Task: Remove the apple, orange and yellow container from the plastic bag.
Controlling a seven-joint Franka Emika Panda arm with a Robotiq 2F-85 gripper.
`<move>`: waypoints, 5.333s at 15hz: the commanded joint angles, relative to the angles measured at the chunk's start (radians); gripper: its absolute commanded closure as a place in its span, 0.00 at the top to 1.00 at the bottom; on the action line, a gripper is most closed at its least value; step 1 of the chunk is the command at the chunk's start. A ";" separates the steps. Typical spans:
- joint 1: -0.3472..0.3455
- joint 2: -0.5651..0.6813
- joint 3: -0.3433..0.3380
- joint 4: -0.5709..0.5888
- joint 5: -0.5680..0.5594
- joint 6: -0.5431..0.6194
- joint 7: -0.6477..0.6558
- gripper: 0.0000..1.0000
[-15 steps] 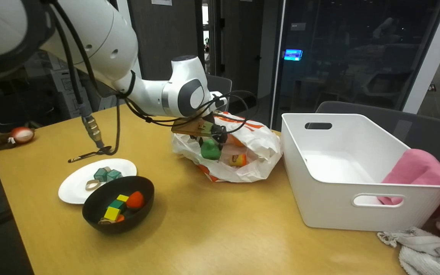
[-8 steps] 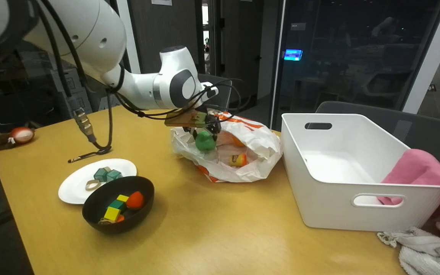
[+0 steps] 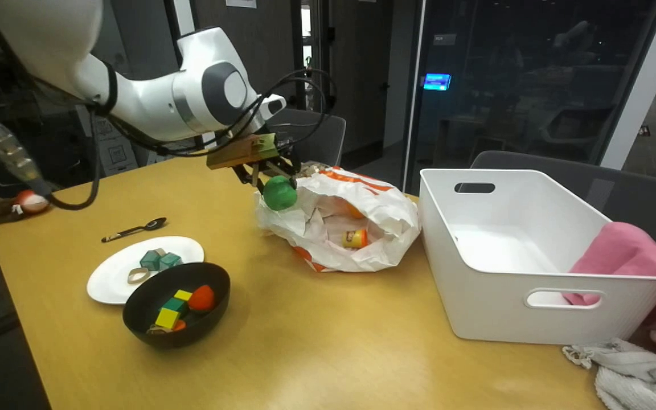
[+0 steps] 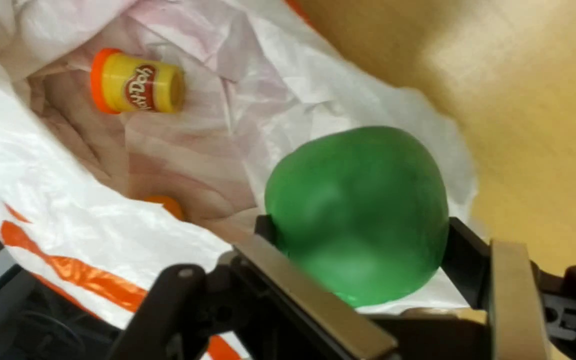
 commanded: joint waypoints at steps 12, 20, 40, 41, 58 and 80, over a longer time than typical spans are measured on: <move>0.084 -0.095 0.152 -0.215 0.620 0.017 -0.802 0.56; 0.075 0.061 0.198 -0.082 0.473 0.181 -0.739 0.56; -0.065 0.142 0.262 0.014 0.402 0.201 -0.719 1.00; -0.073 0.111 0.279 0.005 0.423 0.211 -0.736 1.00; -0.096 -0.063 0.008 -0.125 0.123 0.032 -0.067 1.00; -0.098 0.111 0.042 -0.018 0.333 0.346 0.040 1.00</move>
